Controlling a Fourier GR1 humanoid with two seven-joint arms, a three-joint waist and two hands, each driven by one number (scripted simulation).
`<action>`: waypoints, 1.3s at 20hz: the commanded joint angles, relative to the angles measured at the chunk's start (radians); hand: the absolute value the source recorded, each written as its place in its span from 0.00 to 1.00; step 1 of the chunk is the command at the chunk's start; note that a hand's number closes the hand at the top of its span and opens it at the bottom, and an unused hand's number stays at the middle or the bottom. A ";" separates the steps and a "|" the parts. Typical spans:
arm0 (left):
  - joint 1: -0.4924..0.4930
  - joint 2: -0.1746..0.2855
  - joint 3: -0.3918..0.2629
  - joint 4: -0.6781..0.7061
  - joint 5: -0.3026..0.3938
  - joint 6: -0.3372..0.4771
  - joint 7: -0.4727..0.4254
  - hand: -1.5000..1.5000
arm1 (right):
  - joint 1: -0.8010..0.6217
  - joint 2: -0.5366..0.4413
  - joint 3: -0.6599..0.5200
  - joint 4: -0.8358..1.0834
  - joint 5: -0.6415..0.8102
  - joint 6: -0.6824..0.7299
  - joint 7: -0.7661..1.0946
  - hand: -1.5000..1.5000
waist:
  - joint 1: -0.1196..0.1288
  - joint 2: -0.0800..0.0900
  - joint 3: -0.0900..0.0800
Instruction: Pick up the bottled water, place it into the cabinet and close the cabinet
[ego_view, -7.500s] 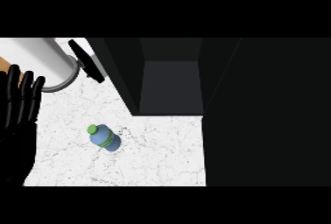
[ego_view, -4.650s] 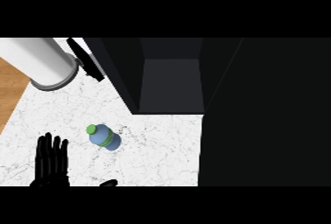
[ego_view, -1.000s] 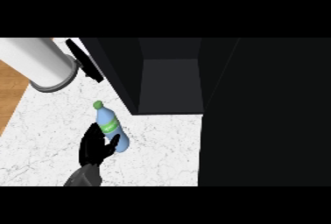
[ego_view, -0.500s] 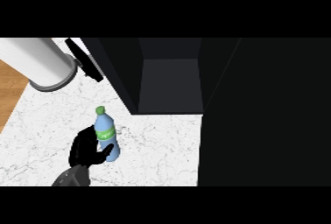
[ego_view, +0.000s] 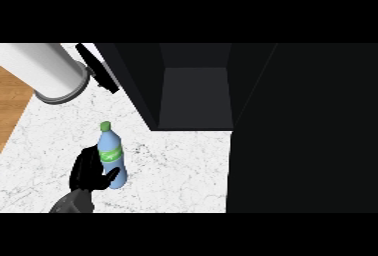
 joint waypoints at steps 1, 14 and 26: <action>0.017 0.009 0.010 -0.043 0.020 -0.051 0.009 1.00 | -0.020 0.035 0.059 -0.060 0.031 -0.058 0.057 0.00 | 0.000 0.001 0.000; 0.156 -0.077 -0.101 -0.682 0.074 0.231 0.385 1.00 | 0.038 0.004 0.064 0.035 0.029 0.000 -0.060 0.00 | 0.002 -0.002 0.001; -0.019 -0.169 -0.314 -0.764 -0.047 0.580 0.406 1.00 | -0.030 0.006 0.082 0.052 0.033 -0.042 -0.011 0.00 | -0.006 0.002 0.000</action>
